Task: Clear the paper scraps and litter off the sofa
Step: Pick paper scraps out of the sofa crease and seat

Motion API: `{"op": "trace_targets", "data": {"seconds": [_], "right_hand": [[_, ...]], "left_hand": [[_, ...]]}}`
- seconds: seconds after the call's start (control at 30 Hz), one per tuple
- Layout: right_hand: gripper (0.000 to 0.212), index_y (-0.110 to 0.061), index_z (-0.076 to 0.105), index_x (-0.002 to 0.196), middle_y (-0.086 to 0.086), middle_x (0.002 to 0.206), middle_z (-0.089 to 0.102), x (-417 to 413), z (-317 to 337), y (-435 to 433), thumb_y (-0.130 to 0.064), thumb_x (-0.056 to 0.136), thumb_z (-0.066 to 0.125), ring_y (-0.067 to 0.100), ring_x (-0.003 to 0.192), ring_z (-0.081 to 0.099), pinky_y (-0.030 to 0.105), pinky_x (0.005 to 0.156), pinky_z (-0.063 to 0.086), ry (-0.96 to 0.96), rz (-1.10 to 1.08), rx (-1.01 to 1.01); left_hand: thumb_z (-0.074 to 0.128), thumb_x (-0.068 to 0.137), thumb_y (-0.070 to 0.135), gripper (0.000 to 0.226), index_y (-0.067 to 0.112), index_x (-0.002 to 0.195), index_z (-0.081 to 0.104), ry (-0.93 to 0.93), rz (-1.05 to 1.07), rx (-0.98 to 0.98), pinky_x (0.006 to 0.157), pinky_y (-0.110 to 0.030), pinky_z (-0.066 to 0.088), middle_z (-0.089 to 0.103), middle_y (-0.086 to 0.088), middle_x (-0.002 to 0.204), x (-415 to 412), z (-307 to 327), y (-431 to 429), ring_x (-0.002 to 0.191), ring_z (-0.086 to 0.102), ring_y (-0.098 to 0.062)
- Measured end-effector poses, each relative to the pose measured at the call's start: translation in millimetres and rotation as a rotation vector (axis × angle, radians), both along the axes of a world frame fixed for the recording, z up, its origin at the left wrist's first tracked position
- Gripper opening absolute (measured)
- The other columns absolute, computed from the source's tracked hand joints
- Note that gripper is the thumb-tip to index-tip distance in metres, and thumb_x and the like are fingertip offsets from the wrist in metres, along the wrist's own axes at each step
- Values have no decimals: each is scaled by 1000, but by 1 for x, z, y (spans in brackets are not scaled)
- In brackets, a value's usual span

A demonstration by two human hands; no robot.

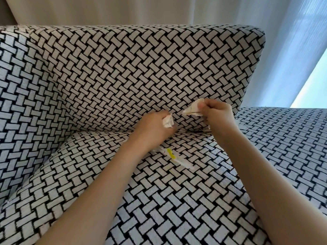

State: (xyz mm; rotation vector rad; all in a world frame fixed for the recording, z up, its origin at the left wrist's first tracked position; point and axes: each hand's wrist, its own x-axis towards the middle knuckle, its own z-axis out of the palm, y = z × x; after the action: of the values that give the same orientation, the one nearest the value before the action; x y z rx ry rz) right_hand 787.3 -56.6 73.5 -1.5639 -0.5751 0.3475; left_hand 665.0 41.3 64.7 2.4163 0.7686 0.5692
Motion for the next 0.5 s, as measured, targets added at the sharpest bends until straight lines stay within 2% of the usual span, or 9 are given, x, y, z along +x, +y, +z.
{"op": "trace_targets", "data": {"seconds": [0.07,0.13,0.23,0.33,0.4,0.47,0.5], "right_hand": [[15,-8,65,99,-4,76,57,2,2,-1,-13,93,53,8,69,47,20,67,38,25,10,34],[11,-15,65,91,-3,80,60,3,3,-2,-14,92,54,10,76,51,23,74,41,24,13,45],[18,-22,63,78,-3,82,62,1,4,-2,-13,91,55,13,82,54,26,79,40,38,28,58],[19,-24,63,77,-5,81,61,-1,6,-4,-14,91,55,11,82,53,25,76,41,16,48,52],[17,-22,64,81,-6,78,59,-4,8,-6,-15,92,54,6,72,50,20,70,41,-61,85,-9],[16,-22,63,82,-5,73,55,-9,8,-6,-16,92,53,6,64,46,17,62,39,-158,142,-116],[17,-23,63,80,-3,73,55,-12,7,-5,-17,92,52,8,65,45,19,63,40,-208,169,-174]], "left_hand": [[61,86,40,25,21,102,62,83,-5,95,57,-21,32,51,7,83,3,-9,-1,78,47,-11],[60,87,40,28,18,104,64,124,0,167,65,-20,34,54,2,91,6,-16,-1,87,49,-14],[59,88,35,25,17,102,65,87,9,199,66,-19,33,59,-2,97,8,-18,-1,84,50,-14],[55,91,30,25,13,106,64,111,14,248,67,-20,33,60,-5,104,9,-18,-2,87,52,-16],[51,93,30,23,11,99,62,145,24,199,63,-22,34,59,-5,95,7,-15,-1,81,51,-17],[51,93,29,20,13,84,58,102,43,27,51,-24,32,55,0,77,4,-10,3,69,49,-16],[51,93,29,23,15,75,53,50,62,-82,48,-23,31,52,2,70,2,-6,7,63,48,-14]]}}
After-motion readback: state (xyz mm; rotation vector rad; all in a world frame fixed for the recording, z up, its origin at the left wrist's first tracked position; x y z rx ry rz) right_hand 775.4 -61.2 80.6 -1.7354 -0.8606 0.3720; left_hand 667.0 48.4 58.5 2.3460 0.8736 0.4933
